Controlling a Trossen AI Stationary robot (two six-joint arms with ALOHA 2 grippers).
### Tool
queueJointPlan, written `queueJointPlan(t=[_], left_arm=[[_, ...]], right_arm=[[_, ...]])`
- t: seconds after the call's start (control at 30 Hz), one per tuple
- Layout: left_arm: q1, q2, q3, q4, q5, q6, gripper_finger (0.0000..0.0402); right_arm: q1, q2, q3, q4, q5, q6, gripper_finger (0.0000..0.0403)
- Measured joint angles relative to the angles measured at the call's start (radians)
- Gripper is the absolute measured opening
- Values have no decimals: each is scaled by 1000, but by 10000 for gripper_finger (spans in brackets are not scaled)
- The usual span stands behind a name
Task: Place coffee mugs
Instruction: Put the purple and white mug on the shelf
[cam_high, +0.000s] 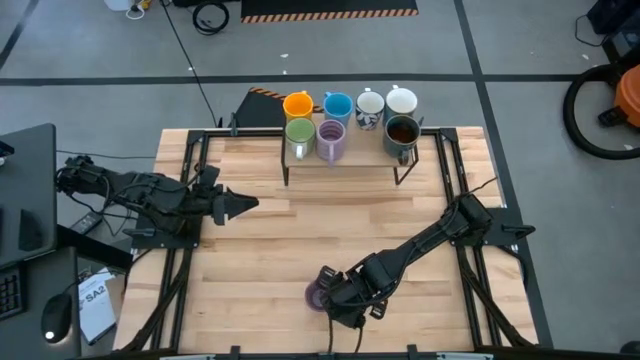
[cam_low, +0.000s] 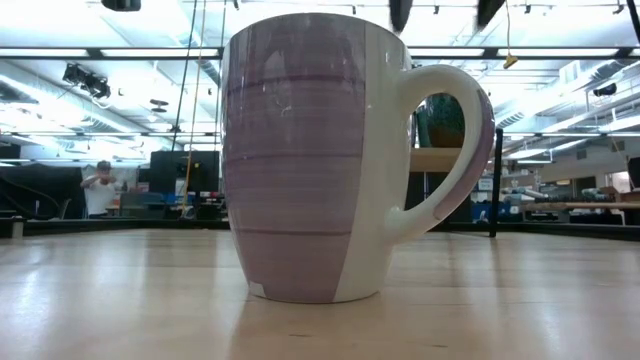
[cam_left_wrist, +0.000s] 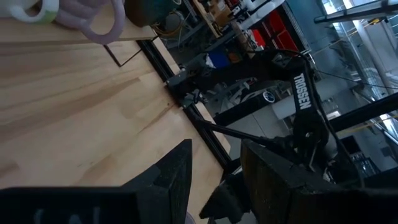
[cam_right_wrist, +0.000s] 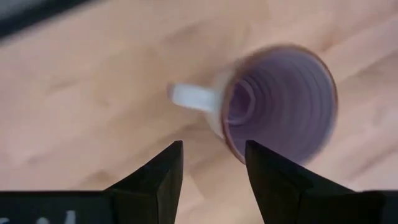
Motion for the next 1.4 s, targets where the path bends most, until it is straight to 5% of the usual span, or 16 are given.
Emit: queueJointPlan(t=[0.17, 0.8, 1.4], left_arm=[[0, 0, 0, -7, 0, 1, 142], [0, 0, 0, -46, 0, 2, 142], [0, 0, 1, -45, 1, 1, 142]], right_arm=[[-1, 0, -31, 14, 98, -20, 177], [0, 0, -186, 234, 60, -140, 170], [-8, 3, -191, 252, 0, -51, 35]])
